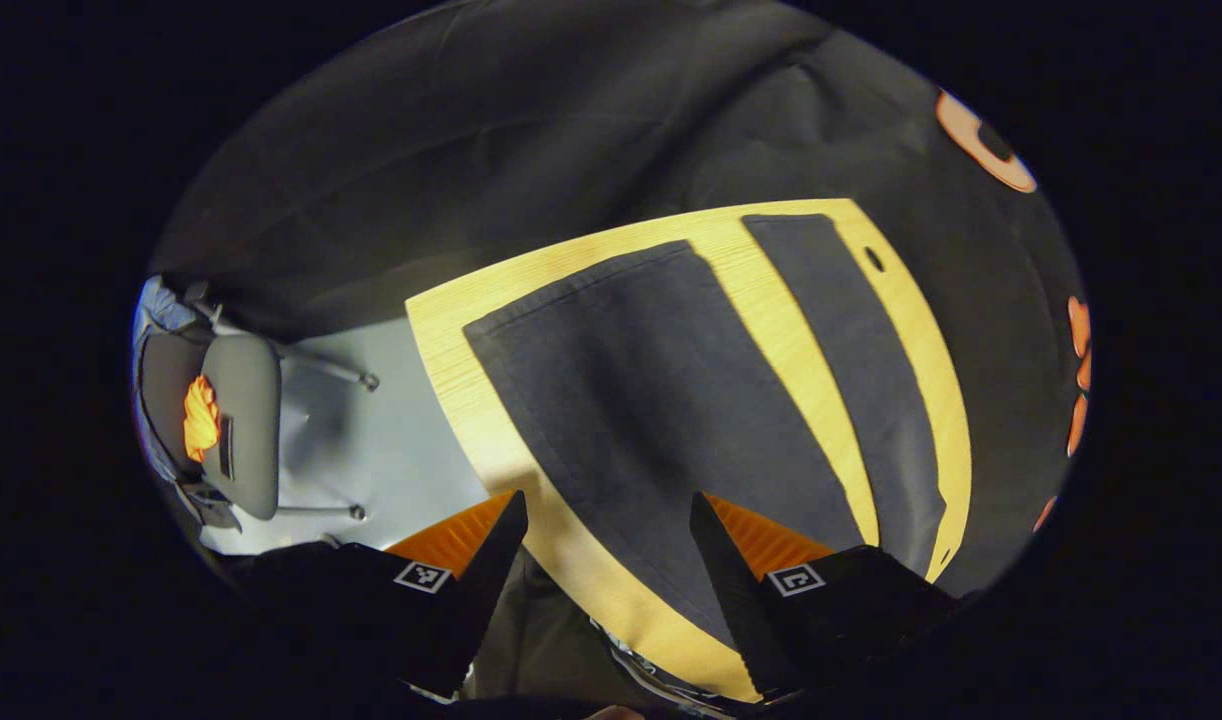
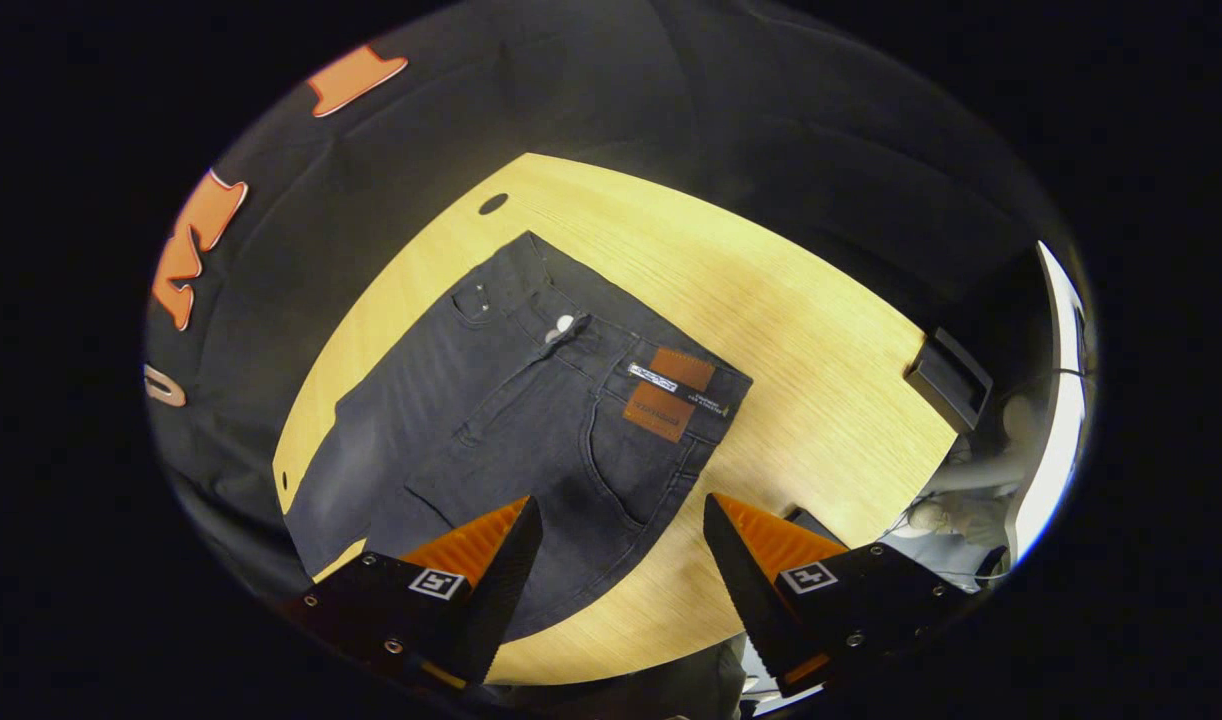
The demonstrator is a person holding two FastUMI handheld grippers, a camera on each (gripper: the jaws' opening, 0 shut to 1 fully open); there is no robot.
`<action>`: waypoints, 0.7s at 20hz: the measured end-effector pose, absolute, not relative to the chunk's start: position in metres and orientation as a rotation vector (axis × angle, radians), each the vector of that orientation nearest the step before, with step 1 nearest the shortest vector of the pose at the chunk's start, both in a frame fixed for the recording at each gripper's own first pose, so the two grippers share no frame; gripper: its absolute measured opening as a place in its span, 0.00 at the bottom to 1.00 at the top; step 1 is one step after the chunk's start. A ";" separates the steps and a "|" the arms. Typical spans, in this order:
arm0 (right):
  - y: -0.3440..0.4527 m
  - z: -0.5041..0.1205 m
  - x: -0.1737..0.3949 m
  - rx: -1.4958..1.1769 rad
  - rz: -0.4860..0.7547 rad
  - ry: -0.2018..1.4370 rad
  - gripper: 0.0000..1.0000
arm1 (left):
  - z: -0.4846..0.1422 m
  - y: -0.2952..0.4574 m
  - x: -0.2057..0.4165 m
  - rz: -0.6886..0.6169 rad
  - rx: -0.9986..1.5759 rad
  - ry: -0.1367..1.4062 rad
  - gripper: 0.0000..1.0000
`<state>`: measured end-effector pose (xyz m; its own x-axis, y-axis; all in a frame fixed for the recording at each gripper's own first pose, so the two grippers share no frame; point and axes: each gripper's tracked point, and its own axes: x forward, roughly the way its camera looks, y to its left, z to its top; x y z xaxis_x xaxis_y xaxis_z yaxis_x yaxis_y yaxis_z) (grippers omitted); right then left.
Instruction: Grasp the waist and the cuffs of the jeans and fold them to make the two legs overlap; first hold the waist and fold one-third of the jeans toward the cuffs, then hold the cuffs and fold the remaining one-third in the same direction to finish folding.
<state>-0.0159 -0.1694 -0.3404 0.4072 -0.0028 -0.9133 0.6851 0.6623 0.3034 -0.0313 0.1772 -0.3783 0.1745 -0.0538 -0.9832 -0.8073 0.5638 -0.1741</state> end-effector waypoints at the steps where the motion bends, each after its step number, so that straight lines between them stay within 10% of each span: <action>1: -0.170 -0.343 -0.016 0.753 -0.496 1.090 0.99 | -0.380 0.183 -0.026 0.657 -0.856 1.322 0.99; 14: -0.200 -0.373 -0.018 0.781 -0.669 1.174 0.99 | -0.432 0.210 -0.016 0.850 -0.883 1.529 0.99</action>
<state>-0.0178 -0.2003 -0.3733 0.2580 -0.0561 -0.9645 0.8013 0.5701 0.1812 -0.0156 0.2102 -0.4316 -0.0987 -0.0836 -0.9916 -0.8862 0.4607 0.0494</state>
